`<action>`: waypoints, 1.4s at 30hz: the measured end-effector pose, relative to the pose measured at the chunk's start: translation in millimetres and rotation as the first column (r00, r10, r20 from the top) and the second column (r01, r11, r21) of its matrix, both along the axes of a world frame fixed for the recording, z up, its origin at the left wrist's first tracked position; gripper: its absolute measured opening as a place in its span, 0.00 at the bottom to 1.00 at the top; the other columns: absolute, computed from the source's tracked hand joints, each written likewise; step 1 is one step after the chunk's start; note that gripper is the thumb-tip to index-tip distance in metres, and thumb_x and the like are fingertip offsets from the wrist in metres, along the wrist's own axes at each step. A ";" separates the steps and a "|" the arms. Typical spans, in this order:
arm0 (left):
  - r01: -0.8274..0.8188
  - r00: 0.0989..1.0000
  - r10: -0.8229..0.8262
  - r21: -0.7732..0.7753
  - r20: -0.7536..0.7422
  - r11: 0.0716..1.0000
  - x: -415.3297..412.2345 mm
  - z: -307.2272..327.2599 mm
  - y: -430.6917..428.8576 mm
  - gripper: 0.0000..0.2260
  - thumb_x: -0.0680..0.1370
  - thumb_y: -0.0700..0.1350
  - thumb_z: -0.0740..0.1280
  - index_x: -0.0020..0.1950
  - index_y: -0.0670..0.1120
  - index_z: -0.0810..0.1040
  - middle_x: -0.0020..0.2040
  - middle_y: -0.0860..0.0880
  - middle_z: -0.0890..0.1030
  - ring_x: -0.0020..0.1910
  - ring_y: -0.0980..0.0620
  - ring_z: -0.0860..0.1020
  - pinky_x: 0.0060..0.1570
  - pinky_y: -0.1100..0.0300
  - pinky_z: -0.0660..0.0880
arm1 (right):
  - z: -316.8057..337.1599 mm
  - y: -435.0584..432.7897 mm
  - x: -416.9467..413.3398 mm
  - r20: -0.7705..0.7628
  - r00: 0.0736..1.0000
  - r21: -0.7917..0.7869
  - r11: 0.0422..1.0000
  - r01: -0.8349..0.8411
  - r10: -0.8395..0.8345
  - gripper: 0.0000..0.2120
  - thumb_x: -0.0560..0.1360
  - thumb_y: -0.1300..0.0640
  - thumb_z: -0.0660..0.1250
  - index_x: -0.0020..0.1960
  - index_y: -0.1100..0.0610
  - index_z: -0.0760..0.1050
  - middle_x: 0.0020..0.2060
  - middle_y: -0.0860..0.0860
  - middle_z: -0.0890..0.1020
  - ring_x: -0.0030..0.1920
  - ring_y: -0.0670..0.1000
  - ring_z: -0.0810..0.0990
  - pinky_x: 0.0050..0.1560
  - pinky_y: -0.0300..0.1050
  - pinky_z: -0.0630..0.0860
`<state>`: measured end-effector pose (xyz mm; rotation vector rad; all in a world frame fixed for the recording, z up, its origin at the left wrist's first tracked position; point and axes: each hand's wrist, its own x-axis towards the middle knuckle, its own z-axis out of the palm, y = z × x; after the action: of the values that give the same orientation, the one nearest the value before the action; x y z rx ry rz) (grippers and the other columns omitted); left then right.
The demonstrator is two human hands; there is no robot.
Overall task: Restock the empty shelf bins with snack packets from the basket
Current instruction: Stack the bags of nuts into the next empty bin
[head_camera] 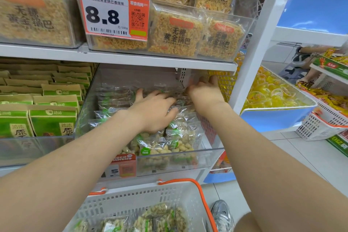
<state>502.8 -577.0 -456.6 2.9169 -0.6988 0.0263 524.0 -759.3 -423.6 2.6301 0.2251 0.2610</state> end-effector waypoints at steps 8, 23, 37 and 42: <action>0.061 0.949 0.005 -0.200 0.315 0.978 -52.7 24.4 -2.1 0.12 0.82 0.51 0.57 0.57 0.52 0.80 0.55 0.53 0.81 0.56 0.48 0.79 0.62 0.45 0.69 | 8.1 -8.6 -48.2 0.179 0.969 0.163 0.966 -0.199 0.169 0.15 0.73 0.67 0.67 0.58 0.55 0.78 0.50 0.54 0.82 0.56 0.61 0.78 0.46 0.51 0.63; 0.700 0.694 -0.717 0.292 -0.067 0.651 -185.3 -67.1 -9.9 0.15 0.77 0.51 0.58 0.33 0.47 0.74 0.30 0.48 0.75 0.32 0.43 0.73 0.39 0.50 0.76 | -21.8 3.7 -234.7 -0.171 0.980 0.503 0.864 -0.002 0.101 0.06 0.75 0.54 0.65 0.50 0.54 0.76 0.39 0.53 0.70 0.43 0.62 0.76 0.40 0.48 0.69; 0.625 0.697 -0.277 0.371 -0.661 0.687 -229.8 -262.9 -44.7 0.13 0.81 0.37 0.61 0.63 0.45 0.76 0.51 0.47 0.80 0.46 0.46 0.81 0.44 0.50 0.81 | -105.0 26.9 -235.3 -0.556 0.821 0.239 0.971 0.004 0.133 0.10 0.76 0.60 0.67 0.52 0.51 0.69 0.36 0.48 0.66 0.42 0.55 0.74 0.39 0.48 0.72; 0.680 0.635 -0.295 0.336 -0.714 0.652 -250.5 -314.3 -45.9 0.37 0.79 0.29 0.62 0.84 0.53 0.58 0.82 0.42 0.57 0.71 0.34 0.70 0.59 0.43 0.76 | -109.8 31.6 -214.3 -0.524 0.843 0.267 0.963 0.027 0.121 0.08 0.77 0.62 0.66 0.53 0.52 0.75 0.39 0.48 0.70 0.37 0.54 0.74 0.29 0.45 0.60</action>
<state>252.3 -622.9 -770.9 2.7462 -1.5962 -1.3691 309.7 -727.6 -533.4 2.9117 0.4699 -0.4810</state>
